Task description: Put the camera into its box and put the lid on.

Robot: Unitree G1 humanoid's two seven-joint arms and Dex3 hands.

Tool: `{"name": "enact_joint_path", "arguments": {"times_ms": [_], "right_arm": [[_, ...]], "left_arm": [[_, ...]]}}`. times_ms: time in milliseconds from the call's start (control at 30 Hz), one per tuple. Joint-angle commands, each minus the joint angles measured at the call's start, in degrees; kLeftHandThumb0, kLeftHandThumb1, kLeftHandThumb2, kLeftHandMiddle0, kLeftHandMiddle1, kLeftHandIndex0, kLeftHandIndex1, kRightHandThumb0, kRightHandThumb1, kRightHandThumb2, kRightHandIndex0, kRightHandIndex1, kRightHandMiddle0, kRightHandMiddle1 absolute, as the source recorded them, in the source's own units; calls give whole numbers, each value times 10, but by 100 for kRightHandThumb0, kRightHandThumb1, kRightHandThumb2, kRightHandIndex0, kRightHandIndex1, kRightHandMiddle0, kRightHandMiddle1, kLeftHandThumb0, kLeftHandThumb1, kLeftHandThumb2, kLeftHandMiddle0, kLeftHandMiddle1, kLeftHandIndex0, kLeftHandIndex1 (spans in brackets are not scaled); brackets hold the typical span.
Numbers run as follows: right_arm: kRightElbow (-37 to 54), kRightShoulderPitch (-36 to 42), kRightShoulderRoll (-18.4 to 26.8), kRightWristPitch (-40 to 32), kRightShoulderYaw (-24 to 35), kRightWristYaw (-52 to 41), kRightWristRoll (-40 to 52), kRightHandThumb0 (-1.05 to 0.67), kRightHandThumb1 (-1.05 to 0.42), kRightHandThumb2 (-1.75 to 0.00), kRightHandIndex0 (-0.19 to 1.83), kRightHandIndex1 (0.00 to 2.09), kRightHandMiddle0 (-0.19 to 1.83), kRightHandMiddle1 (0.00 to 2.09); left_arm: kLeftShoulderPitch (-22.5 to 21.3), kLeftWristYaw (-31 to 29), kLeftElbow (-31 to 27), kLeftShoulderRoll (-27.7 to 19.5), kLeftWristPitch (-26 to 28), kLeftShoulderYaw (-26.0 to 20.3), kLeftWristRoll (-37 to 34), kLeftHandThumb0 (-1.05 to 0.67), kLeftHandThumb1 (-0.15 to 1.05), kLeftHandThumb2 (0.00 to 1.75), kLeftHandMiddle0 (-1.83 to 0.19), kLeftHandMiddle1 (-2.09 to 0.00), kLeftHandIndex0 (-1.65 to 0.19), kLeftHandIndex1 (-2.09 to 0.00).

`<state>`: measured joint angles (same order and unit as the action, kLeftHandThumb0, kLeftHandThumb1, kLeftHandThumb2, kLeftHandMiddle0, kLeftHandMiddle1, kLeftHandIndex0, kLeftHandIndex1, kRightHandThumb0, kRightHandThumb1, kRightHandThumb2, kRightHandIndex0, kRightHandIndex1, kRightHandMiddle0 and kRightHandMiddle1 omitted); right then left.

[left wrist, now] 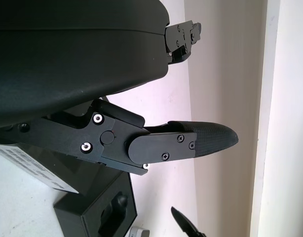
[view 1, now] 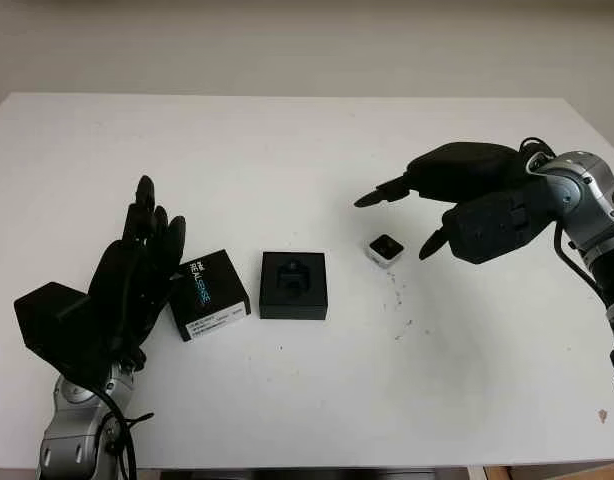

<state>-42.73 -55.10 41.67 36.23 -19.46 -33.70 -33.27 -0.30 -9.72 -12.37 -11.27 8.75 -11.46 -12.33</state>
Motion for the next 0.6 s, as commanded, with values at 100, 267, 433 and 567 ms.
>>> {"name": "enact_joint_path", "arguments": {"times_ms": [100, 267, 433, 567], "right_arm": [[-21, 5, 3, 24, -3, 43, -4, -36, -78, -6, 46, 14, 49, 12], [-45, 19, -4, 49, -4, 97, -3, -35, -80, -6, 51, 16, 52, 14], [-68, 22, -12, 36, -15, 116, -12, -40, -84, -7, 48, 17, 50, 15], [-81, 24, -16, 38, -24, 129, -18, -41, -83, -6, 50, 19, 50, 17]], "left_arm": [[-3, 5, -5, -1, -1, -2, 2, -72, 105, 45, 19, 0, 19, 0], [1, 0, -5, -7, -6, -4, 2, -70, 105, 48, 19, 0, 19, 0], [5, 2, -9, -3, -6, -5, 1, -69, 105, 48, 19, 0, 19, 0], [5, 2, -9, -3, -5, -5, 1, -70, 105, 47, 19, 0, 19, 0]]}}
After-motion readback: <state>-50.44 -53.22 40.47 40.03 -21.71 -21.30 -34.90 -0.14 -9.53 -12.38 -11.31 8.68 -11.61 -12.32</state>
